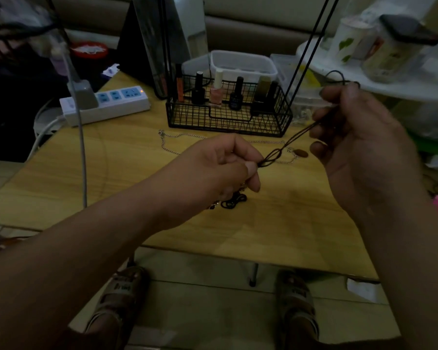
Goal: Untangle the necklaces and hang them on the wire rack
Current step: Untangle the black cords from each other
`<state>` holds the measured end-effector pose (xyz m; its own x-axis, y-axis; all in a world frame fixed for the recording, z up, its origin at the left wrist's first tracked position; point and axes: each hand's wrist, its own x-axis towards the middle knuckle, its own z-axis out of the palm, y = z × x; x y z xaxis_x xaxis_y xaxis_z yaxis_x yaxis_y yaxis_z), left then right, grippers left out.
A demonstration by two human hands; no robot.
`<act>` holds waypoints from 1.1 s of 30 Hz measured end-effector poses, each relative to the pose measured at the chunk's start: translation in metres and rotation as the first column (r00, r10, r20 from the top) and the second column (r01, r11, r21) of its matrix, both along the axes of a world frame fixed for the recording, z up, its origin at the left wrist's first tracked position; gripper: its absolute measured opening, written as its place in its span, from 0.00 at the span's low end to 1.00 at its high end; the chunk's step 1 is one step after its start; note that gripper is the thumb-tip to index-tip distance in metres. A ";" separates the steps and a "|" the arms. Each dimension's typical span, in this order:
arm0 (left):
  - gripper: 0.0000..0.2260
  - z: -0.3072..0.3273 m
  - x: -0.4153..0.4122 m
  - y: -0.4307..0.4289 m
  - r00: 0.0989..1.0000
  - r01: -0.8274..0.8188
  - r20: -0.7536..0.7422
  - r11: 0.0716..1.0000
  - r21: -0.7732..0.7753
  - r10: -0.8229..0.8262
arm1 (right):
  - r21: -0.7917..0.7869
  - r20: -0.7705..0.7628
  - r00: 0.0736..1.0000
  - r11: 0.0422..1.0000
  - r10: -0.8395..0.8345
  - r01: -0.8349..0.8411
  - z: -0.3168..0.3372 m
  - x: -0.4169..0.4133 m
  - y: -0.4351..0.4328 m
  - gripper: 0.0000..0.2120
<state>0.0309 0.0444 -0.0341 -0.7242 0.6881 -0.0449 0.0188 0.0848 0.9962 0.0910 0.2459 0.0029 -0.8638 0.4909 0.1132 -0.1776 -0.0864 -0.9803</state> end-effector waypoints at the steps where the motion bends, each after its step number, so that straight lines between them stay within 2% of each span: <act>1: 0.06 0.000 0.000 0.000 1.000 0.003 0.011 1.000 0.006 -0.003 | -0.008 0.000 1.000 1.000 -0.013 0.013 0.000 0.000 0.001 0.12; 5: 0.07 -0.001 -0.001 -0.001 0.999 0.011 0.034 1.000 0.022 -0.012 | -0.038 -0.013 1.000 0.999 -0.019 0.019 -0.001 0.000 -0.001 0.12; 10: 0.07 0.000 0.001 -0.002 1.000 0.021 -0.013 1.000 -0.011 -0.021 | -0.078 -0.021 1.000 0.997 0.000 -0.002 -0.004 -0.001 0.000 0.13; 14: 0.03 0.001 0.001 -0.001 1.000 0.011 0.001 1.000 0.011 -0.011 | -0.021 0.061 0.998 1.000 -0.007 0.009 -0.008 -0.002 0.002 0.14; 17: 0.02 0.002 0.001 -0.001 1.000 0.015 0.012 1.000 0.024 -0.015 | 0.152 0.191 0.980 0.988 -0.056 0.027 -0.011 -0.002 0.004 0.12; 21: 0.03 0.003 -0.001 -0.002 0.998 0.017 0.052 0.999 0.041 -0.019 | 0.451 0.367 0.919 0.892 -0.144 -0.040 -0.016 -0.002 0.006 0.10; 23: 0.04 0.003 -0.002 -0.003 0.997 0.014 0.069 0.999 0.051 -0.018 | 0.617 0.371 0.898 0.785 -0.235 -0.050 -0.019 -0.001 0.005 0.09; 25: 0.04 0.003 -0.002 -0.003 0.997 0.011 0.078 0.998 0.061 -0.016 | 0.720 0.296 0.906 0.694 -0.302 -0.004 -0.019 0.001 0.002 0.08; 26: 0.03 0.004 -0.002 -0.002 0.996 0.009 0.084 0.998 0.067 -0.014 | 0.725 0.273 0.921 0.689 -0.276 -0.009 -0.017 0.002 0.000 0.07; 28: 0.03 0.003 -0.002 -0.002 0.996 0.003 0.085 0.997 0.073 -0.009 | 0.621 0.340 0.935 0.770 -0.099 -0.144 -0.013 0.005 -0.004 0.08; 30: 0.01 0.003 -0.002 -0.001 0.997 -0.004 0.075 0.997 0.081 -0.003 | 0.411 0.460 0.879 0.847 0.128 -0.338 -0.008 0.009 -0.009 0.12; 31: 0.01 0.003 -0.003 -0.001 0.997 -0.009 0.073 0.996 0.084 0.002 | 0.333 0.498 0.842 0.852 0.205 -0.404 -0.007 0.010 -0.011 0.13; 33: 0.03 0.003 -0.004 -0.001 0.997 -0.019 0.077 0.996 0.088 0.012 | 0.256 0.518 0.813 0.858 0.266 -0.444 -0.008 0.011 -0.013 0.14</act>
